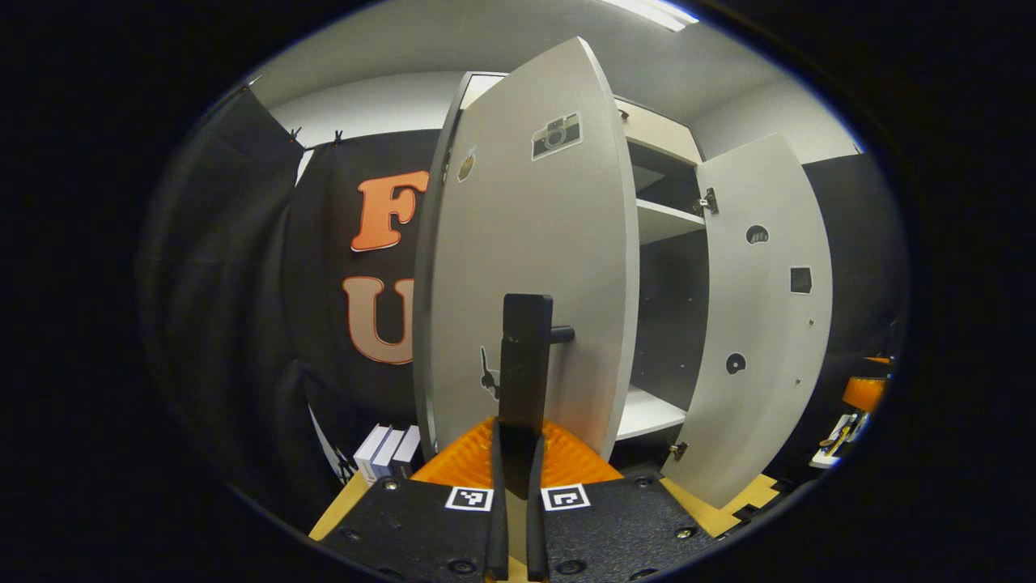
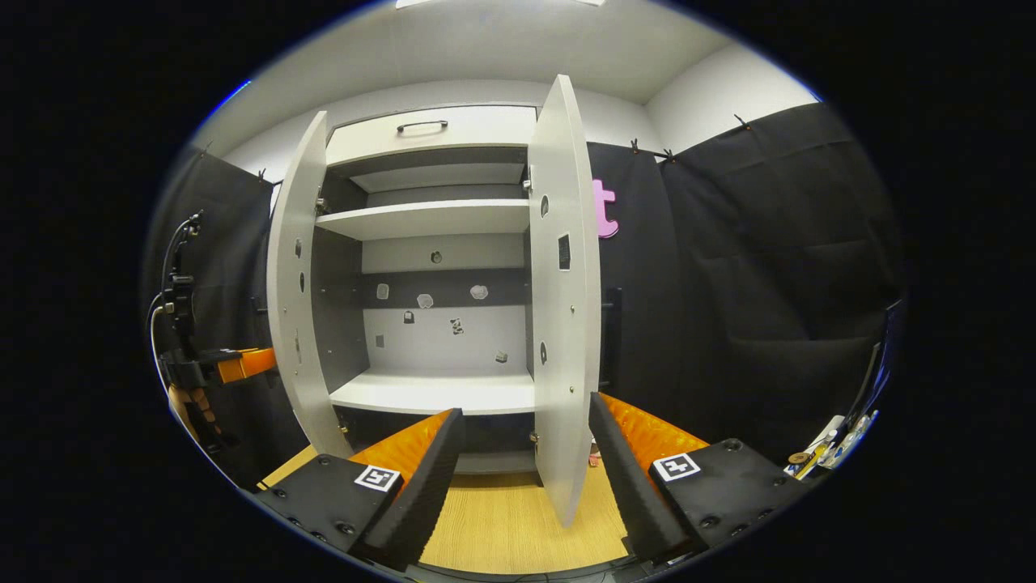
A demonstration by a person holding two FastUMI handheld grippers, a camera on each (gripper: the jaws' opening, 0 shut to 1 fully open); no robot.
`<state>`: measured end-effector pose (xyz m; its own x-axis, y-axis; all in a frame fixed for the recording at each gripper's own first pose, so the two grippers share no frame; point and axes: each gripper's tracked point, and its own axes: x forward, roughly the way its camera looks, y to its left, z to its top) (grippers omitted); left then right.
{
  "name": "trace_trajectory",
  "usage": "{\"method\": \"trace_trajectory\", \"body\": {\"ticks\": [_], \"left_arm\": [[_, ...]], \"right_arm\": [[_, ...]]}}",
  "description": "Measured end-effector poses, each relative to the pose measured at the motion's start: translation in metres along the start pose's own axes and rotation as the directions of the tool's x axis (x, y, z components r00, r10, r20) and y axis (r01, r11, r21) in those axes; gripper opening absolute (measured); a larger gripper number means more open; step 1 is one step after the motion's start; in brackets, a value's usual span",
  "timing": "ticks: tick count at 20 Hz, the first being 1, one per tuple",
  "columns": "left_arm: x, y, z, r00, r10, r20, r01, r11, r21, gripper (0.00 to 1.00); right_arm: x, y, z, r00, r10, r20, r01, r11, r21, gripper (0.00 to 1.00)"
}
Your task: Open the right door of the double-door shoe cabinet with the right hand, and open the left door with the left hand.
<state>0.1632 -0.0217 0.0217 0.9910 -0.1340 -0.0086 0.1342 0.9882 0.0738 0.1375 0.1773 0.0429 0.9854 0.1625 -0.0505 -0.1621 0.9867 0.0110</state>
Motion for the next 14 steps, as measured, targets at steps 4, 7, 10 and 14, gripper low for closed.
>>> {"method": "trace_trajectory", "body": {"ticks": [4,7,10,14], "left_arm": [[-0.005,0.013,0.001,0.999,0.032,0.010,-0.032,0.999,0.000,0.08],[-0.007,0.022,0.002,0.998,0.055,0.014,-0.055,0.998,-0.001,0.08],[-0.012,0.043,0.002,0.994,0.104,0.019,-0.104,0.995,0.001,0.05],[-0.017,0.058,0.002,0.990,0.138,0.018,-0.138,0.990,-0.015,0.01]], "right_arm": [[-0.001,0.007,-0.003,1.000,0.014,-0.008,-0.014,1.000,0.007,0.98],[-0.001,0.014,-0.003,0.999,0.042,-0.010,-0.042,0.999,0.001,0.98],[0.002,0.017,-0.002,0.999,0.052,-0.007,-0.052,0.999,-0.008,0.98],[0.003,0.026,-0.003,0.997,0.079,-0.009,-0.079,0.997,0.002,0.98]]}}
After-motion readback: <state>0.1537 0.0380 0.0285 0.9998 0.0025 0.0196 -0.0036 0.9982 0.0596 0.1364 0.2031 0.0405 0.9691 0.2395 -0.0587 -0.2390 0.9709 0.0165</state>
